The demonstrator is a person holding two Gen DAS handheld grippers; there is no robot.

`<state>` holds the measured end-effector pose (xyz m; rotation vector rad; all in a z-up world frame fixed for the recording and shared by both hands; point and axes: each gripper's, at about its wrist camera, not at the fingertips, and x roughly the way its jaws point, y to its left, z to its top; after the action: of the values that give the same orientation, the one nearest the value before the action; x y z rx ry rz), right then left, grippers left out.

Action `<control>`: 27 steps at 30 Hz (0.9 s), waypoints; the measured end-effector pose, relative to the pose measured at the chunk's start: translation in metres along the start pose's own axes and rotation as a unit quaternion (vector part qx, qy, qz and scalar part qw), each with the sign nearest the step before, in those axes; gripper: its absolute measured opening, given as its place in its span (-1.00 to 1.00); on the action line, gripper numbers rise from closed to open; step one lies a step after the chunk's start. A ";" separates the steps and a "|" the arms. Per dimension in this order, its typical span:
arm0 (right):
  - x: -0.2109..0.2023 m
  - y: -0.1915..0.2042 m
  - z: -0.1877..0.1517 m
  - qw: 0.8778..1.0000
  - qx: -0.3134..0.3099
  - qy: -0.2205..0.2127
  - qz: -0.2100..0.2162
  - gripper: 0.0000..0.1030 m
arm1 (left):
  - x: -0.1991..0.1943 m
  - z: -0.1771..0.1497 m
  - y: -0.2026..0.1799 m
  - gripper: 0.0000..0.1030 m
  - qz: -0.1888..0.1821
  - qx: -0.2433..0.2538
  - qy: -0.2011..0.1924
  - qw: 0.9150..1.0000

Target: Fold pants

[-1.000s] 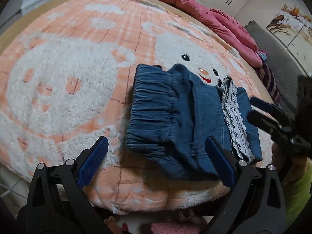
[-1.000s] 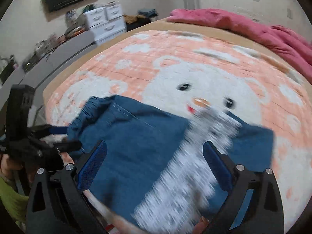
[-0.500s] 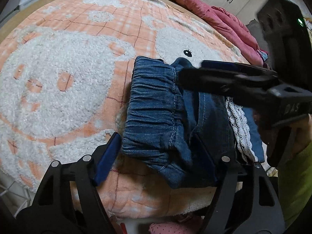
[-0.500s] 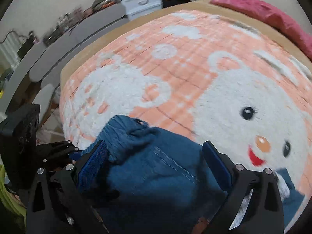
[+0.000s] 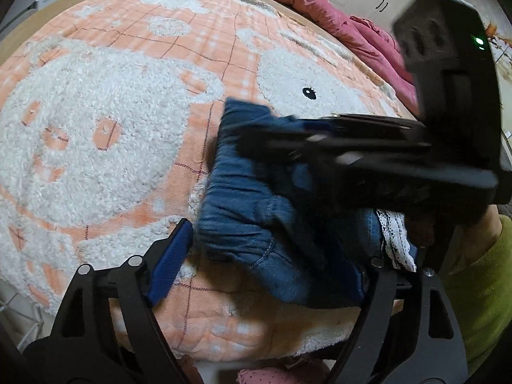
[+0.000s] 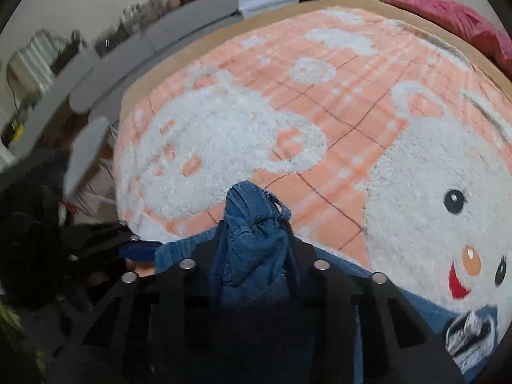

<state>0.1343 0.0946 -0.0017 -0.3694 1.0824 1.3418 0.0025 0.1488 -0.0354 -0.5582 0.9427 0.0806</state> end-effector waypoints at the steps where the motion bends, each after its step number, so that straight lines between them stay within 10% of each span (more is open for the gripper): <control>1: -0.009 -0.002 -0.001 1.000 0.003 -0.012 0.008 -0.45 | -0.001 0.000 0.000 0.49 -0.003 -0.002 -0.003 1.000; 15: -0.112 -0.031 -0.040 0.992 0.016 -0.125 0.033 -0.45 | -0.016 -0.004 -0.045 -0.09 -0.176 0.005 -0.025 0.984; 27: -0.158 -0.100 -0.110 0.983 0.074 -0.168 0.010 -0.39 | 0.025 -0.009 -0.140 -0.08 -0.154 0.077 -0.014 0.985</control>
<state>0.2004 -0.1088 0.0335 -0.0193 0.8952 1.2772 0.0530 0.0199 -0.0008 -0.5520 0.8178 -0.2589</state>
